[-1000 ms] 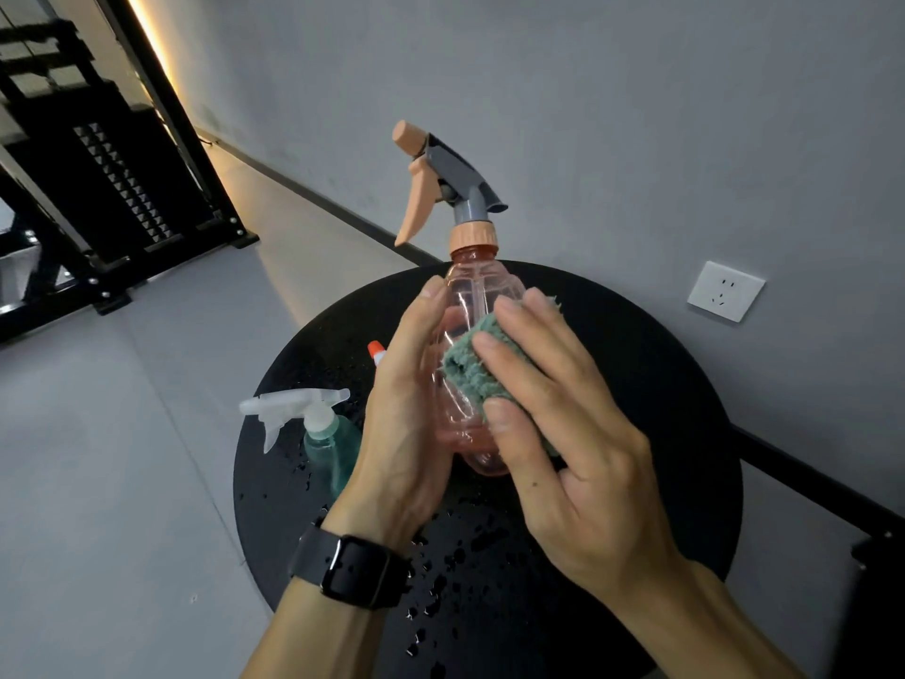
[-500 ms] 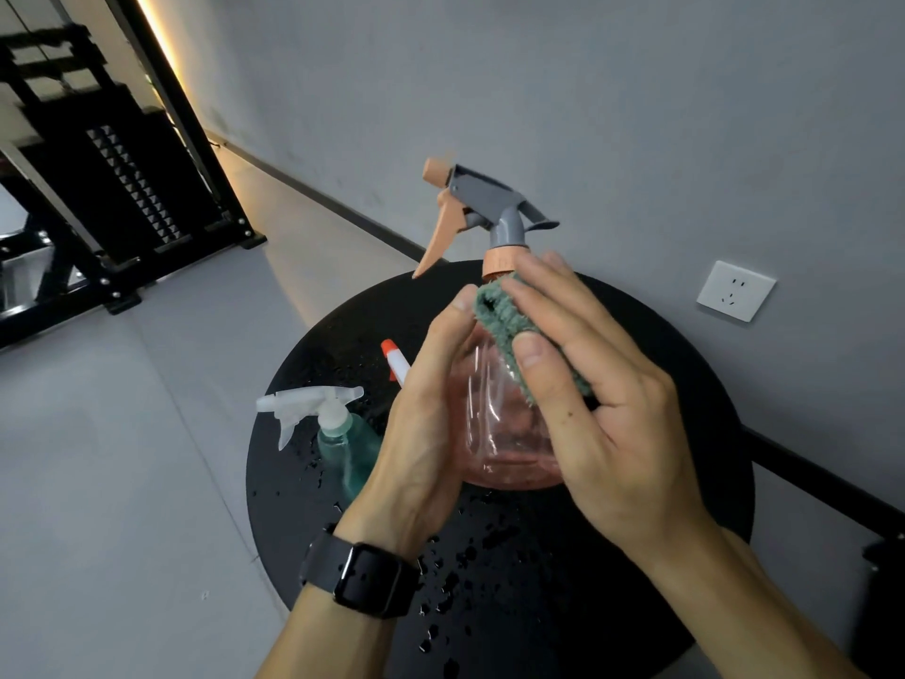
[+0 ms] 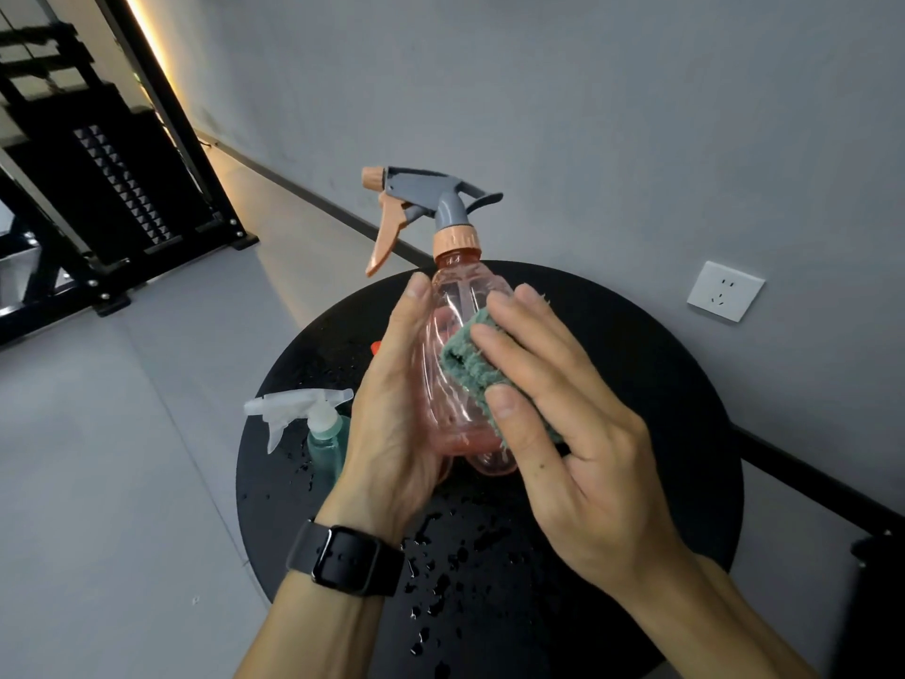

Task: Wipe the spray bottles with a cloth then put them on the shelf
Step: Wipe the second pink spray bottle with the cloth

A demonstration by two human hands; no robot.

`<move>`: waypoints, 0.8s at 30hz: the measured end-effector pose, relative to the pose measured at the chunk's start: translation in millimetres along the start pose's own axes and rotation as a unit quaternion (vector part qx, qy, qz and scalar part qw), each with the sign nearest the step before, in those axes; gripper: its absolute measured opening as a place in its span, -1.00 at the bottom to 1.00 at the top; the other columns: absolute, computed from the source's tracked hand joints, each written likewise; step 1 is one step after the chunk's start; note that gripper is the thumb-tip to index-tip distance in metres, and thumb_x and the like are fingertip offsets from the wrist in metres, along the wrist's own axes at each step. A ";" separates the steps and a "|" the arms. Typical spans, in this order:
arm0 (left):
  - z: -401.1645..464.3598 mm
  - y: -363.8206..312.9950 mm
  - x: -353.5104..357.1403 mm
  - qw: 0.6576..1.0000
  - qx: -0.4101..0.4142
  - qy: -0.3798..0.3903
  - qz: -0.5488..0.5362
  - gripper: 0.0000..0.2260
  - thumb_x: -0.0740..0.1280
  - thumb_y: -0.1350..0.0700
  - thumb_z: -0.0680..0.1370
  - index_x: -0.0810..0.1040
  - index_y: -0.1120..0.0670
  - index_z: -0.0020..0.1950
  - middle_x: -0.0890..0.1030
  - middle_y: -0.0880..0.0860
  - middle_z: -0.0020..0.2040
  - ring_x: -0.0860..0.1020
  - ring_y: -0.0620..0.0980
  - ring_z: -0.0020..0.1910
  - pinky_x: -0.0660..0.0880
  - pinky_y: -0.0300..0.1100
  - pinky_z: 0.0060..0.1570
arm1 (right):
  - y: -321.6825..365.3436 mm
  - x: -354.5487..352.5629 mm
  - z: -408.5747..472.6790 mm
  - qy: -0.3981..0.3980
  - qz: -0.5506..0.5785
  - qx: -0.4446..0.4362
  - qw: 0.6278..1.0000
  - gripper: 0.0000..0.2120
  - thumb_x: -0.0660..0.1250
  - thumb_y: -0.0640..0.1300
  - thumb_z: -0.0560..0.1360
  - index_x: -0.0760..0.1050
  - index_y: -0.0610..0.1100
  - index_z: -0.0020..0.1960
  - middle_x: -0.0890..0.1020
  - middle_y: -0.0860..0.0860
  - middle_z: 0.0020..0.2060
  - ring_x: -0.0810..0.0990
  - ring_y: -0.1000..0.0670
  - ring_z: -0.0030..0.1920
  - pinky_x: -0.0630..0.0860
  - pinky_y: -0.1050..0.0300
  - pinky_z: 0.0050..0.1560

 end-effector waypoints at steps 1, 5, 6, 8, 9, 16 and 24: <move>0.1 0.5 -1.1 1.000 0.000 -0.001 0.015 -0.58 0.22 -0.15 0.63 0.65 0.15 0.20 0.69 0.14 0.05 0.69 0.03 -0.06 0.64 -0.13 -0.16 | -0.5 -0.8 0.8 0.000 -0.008 -0.004 1.000 -0.65 0.21 -0.26 0.59 0.39 -0.26 0.37 0.40 -0.09 0.41 0.26 -0.03 0.51 0.26 0.07 0.47; -2.5 5.4 -1.0 0.993 -0.011 -0.002 0.117 -0.59 0.19 -0.16 0.63 0.65 0.12 0.14 0.68 0.10 -0.01 0.65 0.07 -0.05 0.57 -0.07 -0.08 | -1.4 -1.7 5.1 -0.005 -0.019 0.004 1.000 -0.66 0.20 -0.24 0.60 0.41 -0.28 0.36 0.40 -0.09 0.42 0.25 -0.02 0.51 0.25 0.07 0.48; -3.9 6.8 0.6 0.991 -0.012 0.001 0.136 -0.61 0.19 -0.16 0.62 0.64 0.11 0.04 0.65 0.06 -0.13 0.63 0.03 -0.16 0.55 -0.11 -0.18 | -1.3 -1.9 6.6 -0.009 -0.019 0.007 1.000 -0.66 0.19 -0.23 0.61 0.42 -0.28 0.36 0.40 -0.09 0.42 0.25 -0.02 0.51 0.25 0.08 0.47; -6.4 9.3 2.1 0.985 -0.011 0.013 0.173 -0.63 0.17 -0.18 0.61 0.60 0.08 -0.05 0.61 0.00 -0.23 0.61 -0.04 -0.26 0.52 -0.16 -0.28 | -1.8 -3.8 10.5 -0.019 -0.017 0.016 1.000 -0.66 0.19 -0.24 0.61 0.43 -0.30 0.36 0.42 -0.10 0.41 0.26 -0.02 0.51 0.25 0.13 0.47; -6.8 10.0 3.0 0.983 -0.012 0.018 0.184 -0.60 0.15 -0.20 0.62 0.61 0.07 -0.03 0.65 0.00 -0.18 0.64 -0.04 -0.22 0.54 -0.13 -0.24 | -2.2 -5.3 12.4 -0.024 -0.014 0.023 0.999 -0.66 0.18 -0.24 0.61 0.44 -0.31 0.35 0.43 -0.10 0.40 0.27 -0.01 0.50 0.25 0.16 0.46; -8.2 8.5 2.5 0.989 -0.011 0.014 0.145 -0.54 0.14 -0.23 0.63 0.64 0.03 0.25 0.71 0.09 0.05 0.69 0.08 0.06 0.58 -0.02 -0.02 | -4.0 -4.6 14.2 -0.021 0.009 0.052 0.998 -0.68 0.20 -0.24 0.63 0.46 -0.28 0.35 0.45 -0.05 0.39 0.30 0.05 0.49 0.27 0.24 0.43; -3.5 1.5 -1.8 0.998 -0.003 -0.006 0.065 -0.43 0.19 -0.26 0.60 0.58 0.16 0.34 0.64 0.21 0.23 0.63 0.16 0.17 0.57 0.00 0.10 | -2.8 4.1 0.4 0.002 0.001 0.021 1.000 -0.65 0.17 -0.20 0.61 0.40 -0.25 0.38 0.41 -0.06 0.42 0.26 -0.01 0.51 0.27 0.10 0.46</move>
Point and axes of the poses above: each hand's wrist, its own z-axis towards the middle knuckle, its own x-axis out of the palm, y = z × x, the point moved 1 cm from there along z, towards the middle knuckle
